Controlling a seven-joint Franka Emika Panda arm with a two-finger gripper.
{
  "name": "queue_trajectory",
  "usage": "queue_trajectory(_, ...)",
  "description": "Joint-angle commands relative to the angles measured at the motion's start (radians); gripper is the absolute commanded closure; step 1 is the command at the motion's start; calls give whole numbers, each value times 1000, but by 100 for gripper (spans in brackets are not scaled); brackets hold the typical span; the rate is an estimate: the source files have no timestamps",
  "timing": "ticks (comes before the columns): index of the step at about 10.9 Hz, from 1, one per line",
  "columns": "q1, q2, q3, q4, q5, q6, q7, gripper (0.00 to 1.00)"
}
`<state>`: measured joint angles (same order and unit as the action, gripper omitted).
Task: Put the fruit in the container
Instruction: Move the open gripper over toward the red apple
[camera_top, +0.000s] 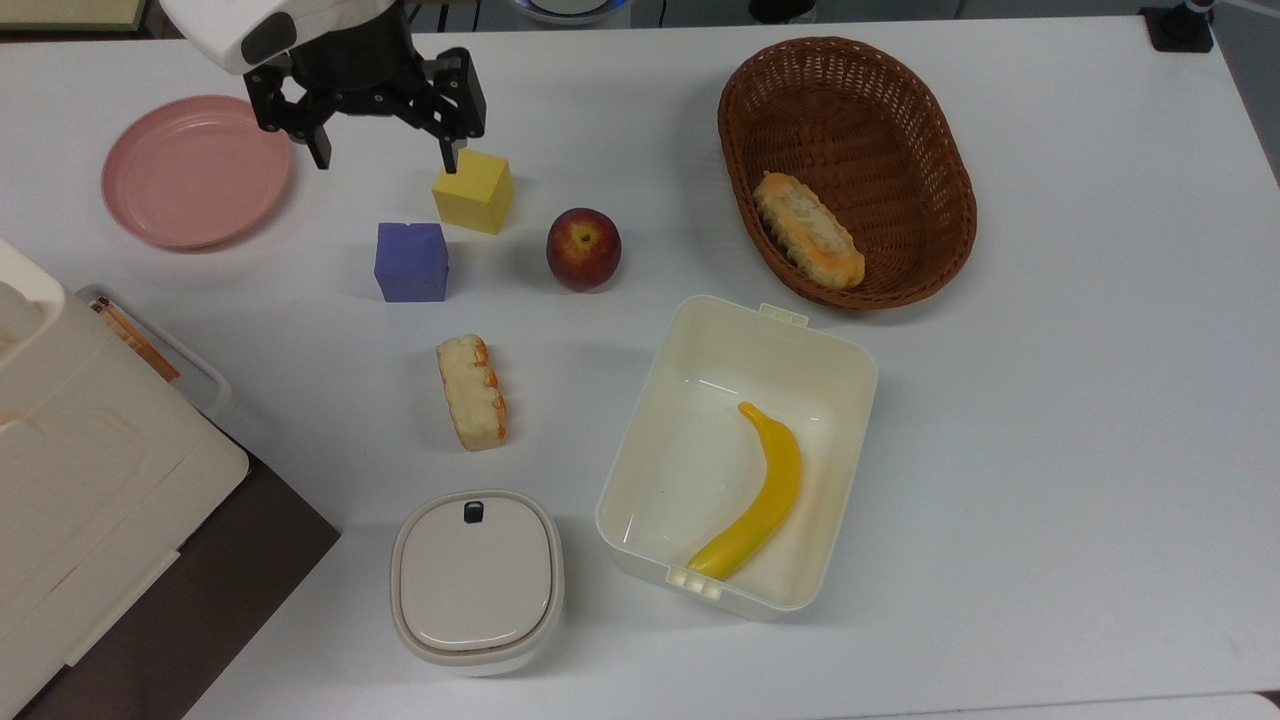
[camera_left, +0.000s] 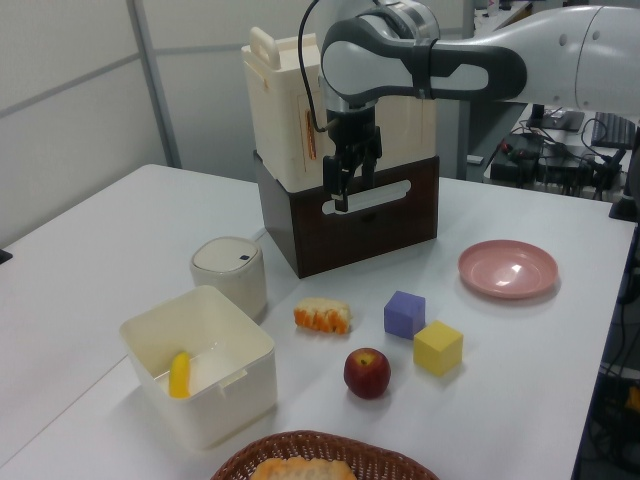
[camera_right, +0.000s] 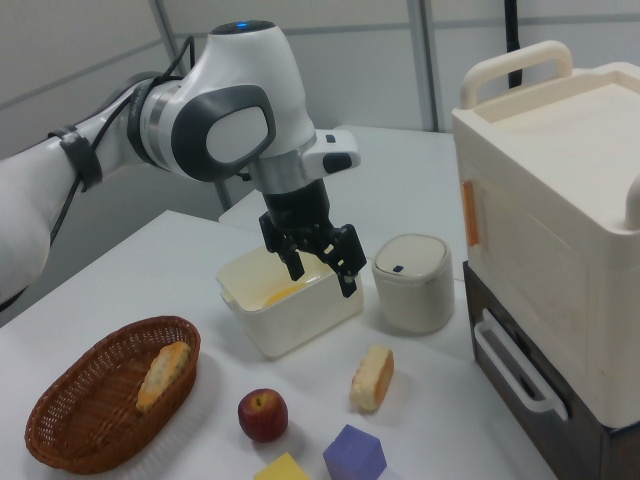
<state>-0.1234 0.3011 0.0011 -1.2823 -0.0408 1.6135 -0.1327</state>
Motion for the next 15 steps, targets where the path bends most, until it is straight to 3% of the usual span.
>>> queue_trajectory(1, -4, -28, 13, -34, 25, 2, -21, 0)
queue_trajectory(7, 16, -28, 17, -68, 24, -12, -27, 0)
queue_trajectory(15, 145, 24, 17, -173, 15, -96, -27, 0)
